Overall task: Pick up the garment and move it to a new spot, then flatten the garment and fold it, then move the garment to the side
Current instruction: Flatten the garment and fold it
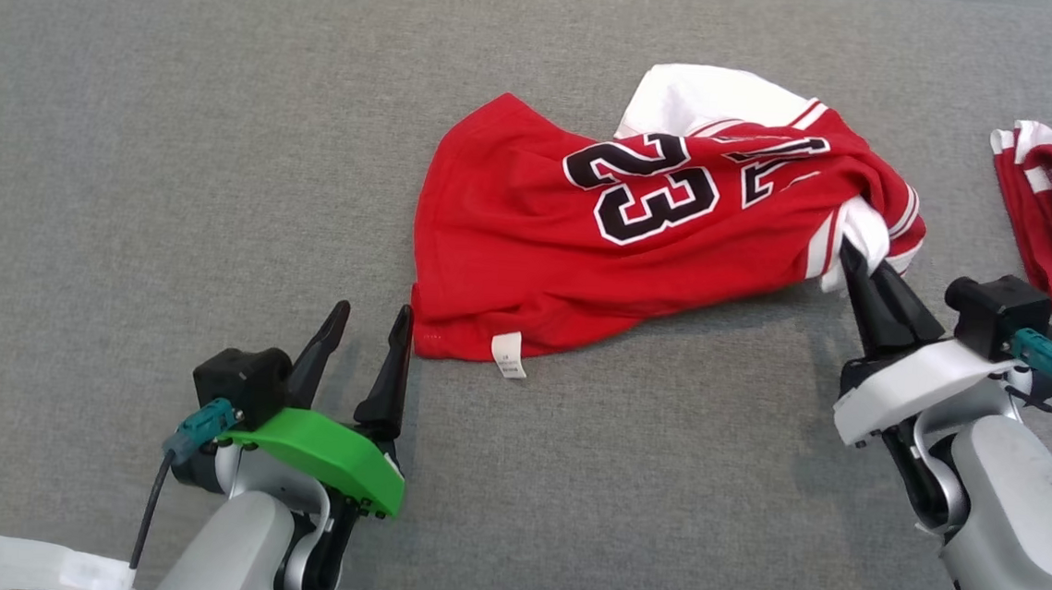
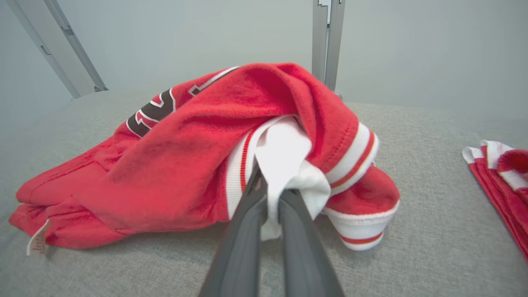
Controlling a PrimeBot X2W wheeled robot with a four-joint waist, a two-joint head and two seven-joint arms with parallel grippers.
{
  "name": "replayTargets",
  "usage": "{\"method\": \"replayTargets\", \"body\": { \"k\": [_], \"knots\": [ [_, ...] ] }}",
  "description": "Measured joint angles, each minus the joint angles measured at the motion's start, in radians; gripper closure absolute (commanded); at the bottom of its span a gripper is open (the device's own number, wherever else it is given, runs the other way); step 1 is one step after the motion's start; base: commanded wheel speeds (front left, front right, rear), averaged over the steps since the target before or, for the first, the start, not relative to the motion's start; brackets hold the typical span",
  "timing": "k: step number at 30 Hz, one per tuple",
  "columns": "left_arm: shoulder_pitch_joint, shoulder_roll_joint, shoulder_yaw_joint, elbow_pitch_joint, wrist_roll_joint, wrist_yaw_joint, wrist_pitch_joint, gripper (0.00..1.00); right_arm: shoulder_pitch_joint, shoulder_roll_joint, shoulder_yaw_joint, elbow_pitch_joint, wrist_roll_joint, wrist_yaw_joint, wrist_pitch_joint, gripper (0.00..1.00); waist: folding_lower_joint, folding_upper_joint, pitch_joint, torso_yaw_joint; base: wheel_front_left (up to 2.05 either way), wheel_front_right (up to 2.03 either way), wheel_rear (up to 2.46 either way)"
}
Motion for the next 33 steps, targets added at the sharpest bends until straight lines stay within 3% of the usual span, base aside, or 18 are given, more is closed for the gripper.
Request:
{"method": "replayTargets", "body": {
  "k": [7, 13, 17, 33],
  "knots": [
    [0.051, 0.002, -0.01, 0.015, -0.008, -0.019, 0.0, 0.0, 0.004, -0.053, -0.034, -0.109, -0.025, -0.031, 0.0, 1.0, 0.0, 0.0, -0.034, -0.066, 0.0, 0.0, 0.0],
    [0.077, 0.001, -0.052, 0.031, -0.019, -0.044, 0.003, 0.0, 0.088, -0.076, -0.015, -0.109, -0.022, -0.03, 0.045, 1.0, 0.0, 0.0, -0.068, -0.111, 0.0, 0.0, 0.0],
    [0.079, -0.001, -0.087, 0.036, -0.023, -0.058, 0.028, 0.0, 0.155, -0.107, -0.03, -0.088, -0.023, -0.063, 0.081, 1.0, 0.0, 0.0, -0.079, -0.131, 0.0, 0.0, 0.0],
    [0.08, -0.002, -0.164, 0.101, -0.023, -0.065, 0.125, 0.0, 0.165, -0.08, -0.027, -0.153, 0.013, -0.054, 0.104, 1.0, 0.0, 0.0, -0.05, -0.156, 0.0, 0.0, 0.0]
  ]
}}
